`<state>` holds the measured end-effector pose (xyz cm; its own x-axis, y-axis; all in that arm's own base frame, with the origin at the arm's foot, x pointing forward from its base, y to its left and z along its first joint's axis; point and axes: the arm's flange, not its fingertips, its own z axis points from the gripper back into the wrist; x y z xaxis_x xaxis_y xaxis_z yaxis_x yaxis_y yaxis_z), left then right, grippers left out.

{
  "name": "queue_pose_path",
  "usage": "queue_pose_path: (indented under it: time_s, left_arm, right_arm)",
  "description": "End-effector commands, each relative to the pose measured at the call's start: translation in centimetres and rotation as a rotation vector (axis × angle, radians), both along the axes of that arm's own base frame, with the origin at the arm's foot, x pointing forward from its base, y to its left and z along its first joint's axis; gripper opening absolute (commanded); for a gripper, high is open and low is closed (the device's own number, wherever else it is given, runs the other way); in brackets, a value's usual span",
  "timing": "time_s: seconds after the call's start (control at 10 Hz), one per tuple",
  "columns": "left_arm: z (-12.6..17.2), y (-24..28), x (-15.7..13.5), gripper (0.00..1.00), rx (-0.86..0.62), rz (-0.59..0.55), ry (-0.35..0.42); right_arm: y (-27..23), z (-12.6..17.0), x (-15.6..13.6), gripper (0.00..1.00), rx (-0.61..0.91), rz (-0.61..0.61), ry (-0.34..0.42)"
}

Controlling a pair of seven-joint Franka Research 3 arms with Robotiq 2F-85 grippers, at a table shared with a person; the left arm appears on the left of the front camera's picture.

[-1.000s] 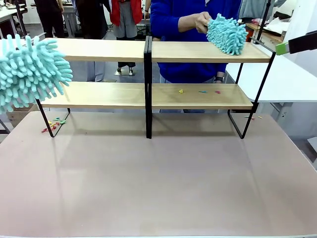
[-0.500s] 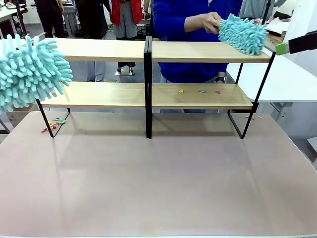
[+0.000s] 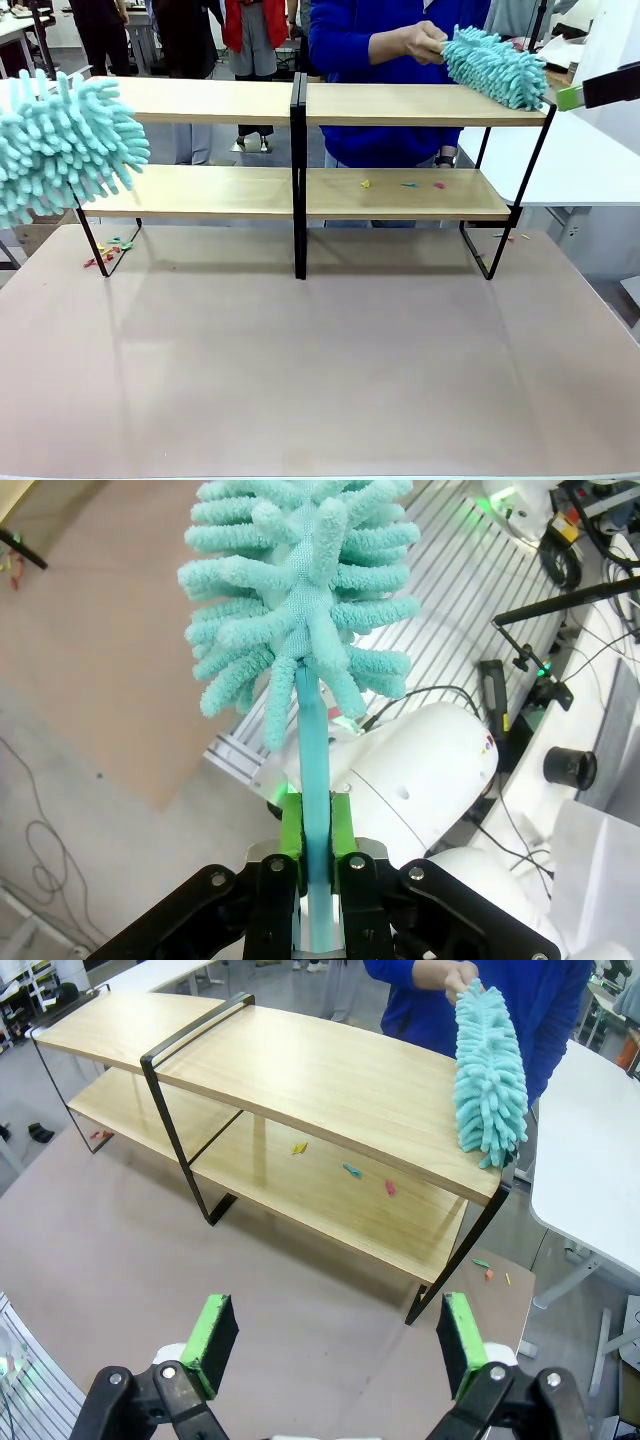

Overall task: Clean the shelves.
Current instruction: Clean another randomly selected level of the Shelf with the Duster.

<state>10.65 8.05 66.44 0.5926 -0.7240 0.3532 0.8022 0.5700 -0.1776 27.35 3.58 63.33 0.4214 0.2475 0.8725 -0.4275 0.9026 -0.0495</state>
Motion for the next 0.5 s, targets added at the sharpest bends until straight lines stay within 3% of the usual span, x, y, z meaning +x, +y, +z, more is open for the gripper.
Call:
queue_pose_path:
  time_s: [0.0,0.1,0.2,0.4]
  left_arm:
    - [0.3,0.2,-0.6,0.12,-0.003,0.003,-0.015]
    - [-0.3,-0.5,1.4,0.12,0.025,0.059,0.062]
    - [-1.1,-2.1,3.8,0.12,0.047,-0.005,0.136]
    - [-3.0,-7.0,6.9,0.12,0.072,0.052,0.187]
  right_arm:
    - [0.0,0.0,0.0,1.00,0.006,0.005,0.001]
    - [0.0,0.0,0.0,1.00,0.006,0.005,0.001]
    - [0.0,0.0,0.0,1.00,0.006,0.005,0.001]
    - [0.0,0.0,0.0,1.00,0.006,0.005,0.001]
